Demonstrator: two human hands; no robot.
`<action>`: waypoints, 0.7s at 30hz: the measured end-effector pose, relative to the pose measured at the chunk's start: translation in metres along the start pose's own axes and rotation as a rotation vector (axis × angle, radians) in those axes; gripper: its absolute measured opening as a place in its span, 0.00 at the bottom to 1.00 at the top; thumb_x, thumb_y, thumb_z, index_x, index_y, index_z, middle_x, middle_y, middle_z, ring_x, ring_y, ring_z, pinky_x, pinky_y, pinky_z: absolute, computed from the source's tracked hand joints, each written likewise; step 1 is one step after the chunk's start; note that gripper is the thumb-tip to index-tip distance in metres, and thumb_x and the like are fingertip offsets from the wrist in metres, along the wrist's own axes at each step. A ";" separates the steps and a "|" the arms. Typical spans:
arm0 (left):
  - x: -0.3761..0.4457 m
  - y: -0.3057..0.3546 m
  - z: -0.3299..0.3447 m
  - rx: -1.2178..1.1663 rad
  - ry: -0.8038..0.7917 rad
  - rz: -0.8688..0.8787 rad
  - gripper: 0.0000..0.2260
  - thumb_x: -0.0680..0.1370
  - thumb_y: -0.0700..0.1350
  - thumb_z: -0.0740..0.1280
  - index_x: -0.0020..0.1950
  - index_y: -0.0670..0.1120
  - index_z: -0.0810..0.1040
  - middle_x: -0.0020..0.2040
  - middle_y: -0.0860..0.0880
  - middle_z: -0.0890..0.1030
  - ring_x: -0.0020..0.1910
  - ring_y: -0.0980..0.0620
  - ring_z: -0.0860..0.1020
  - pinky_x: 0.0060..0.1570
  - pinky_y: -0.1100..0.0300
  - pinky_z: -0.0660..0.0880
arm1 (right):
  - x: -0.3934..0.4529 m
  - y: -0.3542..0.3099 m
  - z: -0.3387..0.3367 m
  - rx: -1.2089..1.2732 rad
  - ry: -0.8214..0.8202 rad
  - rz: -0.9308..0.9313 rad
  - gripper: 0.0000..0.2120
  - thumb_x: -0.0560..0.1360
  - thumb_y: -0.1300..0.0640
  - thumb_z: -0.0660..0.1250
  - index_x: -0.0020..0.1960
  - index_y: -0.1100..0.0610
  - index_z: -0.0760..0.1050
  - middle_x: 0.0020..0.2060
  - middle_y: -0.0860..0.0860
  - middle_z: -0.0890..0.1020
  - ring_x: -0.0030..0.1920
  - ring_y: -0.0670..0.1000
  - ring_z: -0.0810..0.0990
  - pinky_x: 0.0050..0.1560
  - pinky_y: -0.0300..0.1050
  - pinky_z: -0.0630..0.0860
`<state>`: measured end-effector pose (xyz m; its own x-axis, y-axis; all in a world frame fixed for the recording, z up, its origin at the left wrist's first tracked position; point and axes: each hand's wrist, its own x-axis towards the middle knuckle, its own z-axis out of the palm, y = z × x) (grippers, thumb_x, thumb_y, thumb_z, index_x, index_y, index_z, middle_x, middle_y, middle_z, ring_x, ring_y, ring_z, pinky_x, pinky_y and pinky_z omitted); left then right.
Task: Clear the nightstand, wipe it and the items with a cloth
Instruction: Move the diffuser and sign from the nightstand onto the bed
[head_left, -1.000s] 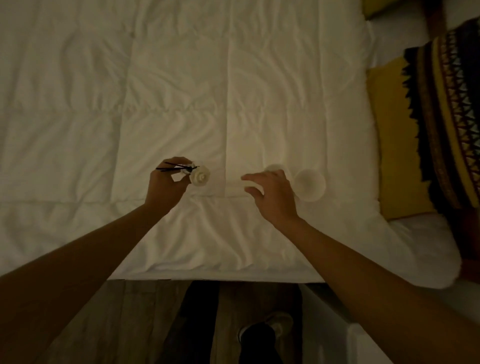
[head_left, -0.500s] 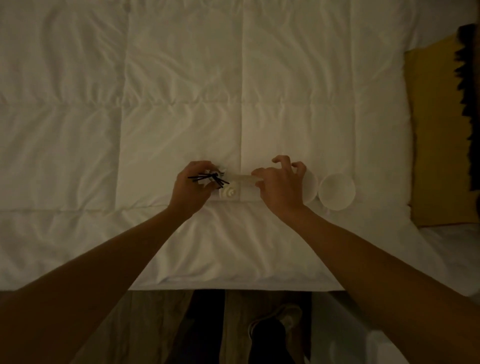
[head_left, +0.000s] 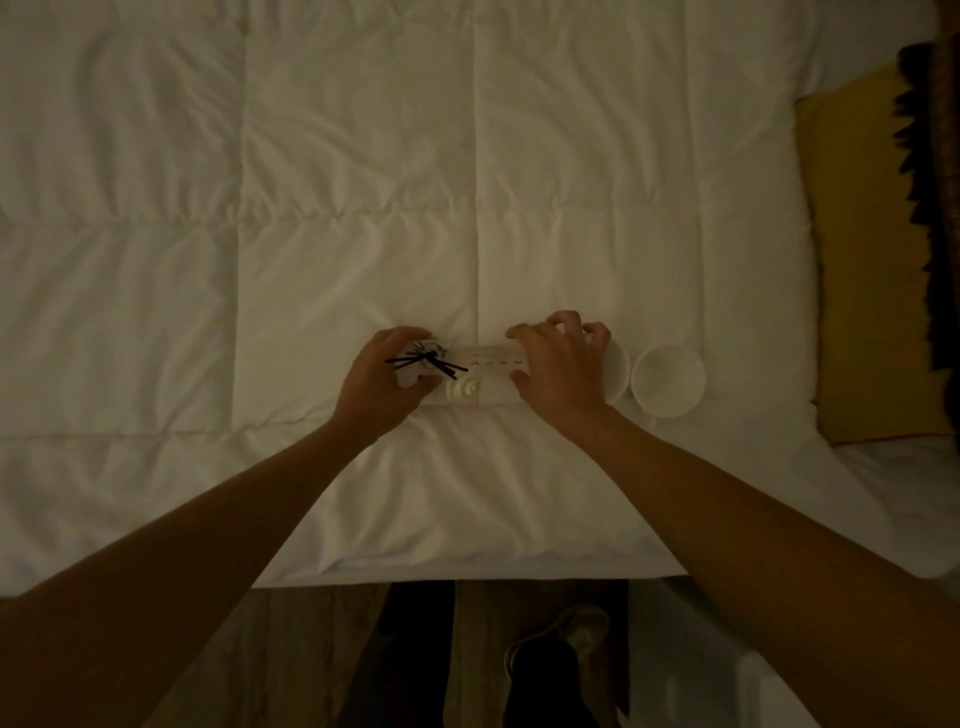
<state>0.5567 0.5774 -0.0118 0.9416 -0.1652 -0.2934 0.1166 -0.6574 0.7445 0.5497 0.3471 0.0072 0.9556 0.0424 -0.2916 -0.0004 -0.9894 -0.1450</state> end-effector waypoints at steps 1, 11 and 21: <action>-0.002 0.001 -0.001 -0.004 -0.002 -0.011 0.23 0.70 0.42 0.78 0.64 0.48 0.79 0.60 0.48 0.79 0.58 0.48 0.78 0.59 0.62 0.73 | -0.001 0.000 -0.001 0.011 0.004 -0.001 0.24 0.71 0.49 0.74 0.66 0.46 0.76 0.59 0.46 0.83 0.66 0.54 0.70 0.59 0.54 0.54; -0.015 0.009 -0.023 0.063 -0.089 -0.065 0.39 0.70 0.49 0.79 0.77 0.51 0.66 0.75 0.46 0.68 0.72 0.46 0.69 0.65 0.41 0.74 | -0.021 -0.001 -0.021 0.049 0.035 0.004 0.29 0.71 0.46 0.73 0.71 0.45 0.72 0.67 0.47 0.78 0.70 0.54 0.67 0.61 0.55 0.54; -0.076 0.062 -0.082 0.268 -0.144 -0.006 0.59 0.65 0.60 0.80 0.82 0.52 0.44 0.83 0.49 0.49 0.81 0.47 0.50 0.77 0.45 0.56 | -0.098 0.005 -0.097 0.111 0.019 0.093 0.40 0.72 0.37 0.71 0.79 0.46 0.60 0.80 0.51 0.59 0.80 0.52 0.54 0.71 0.54 0.52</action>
<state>0.5180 0.6093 0.1058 0.8842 -0.2511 -0.3938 0.0165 -0.8258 0.5637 0.4848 0.3249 0.1269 0.9553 -0.0519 -0.2909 -0.1204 -0.9675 -0.2226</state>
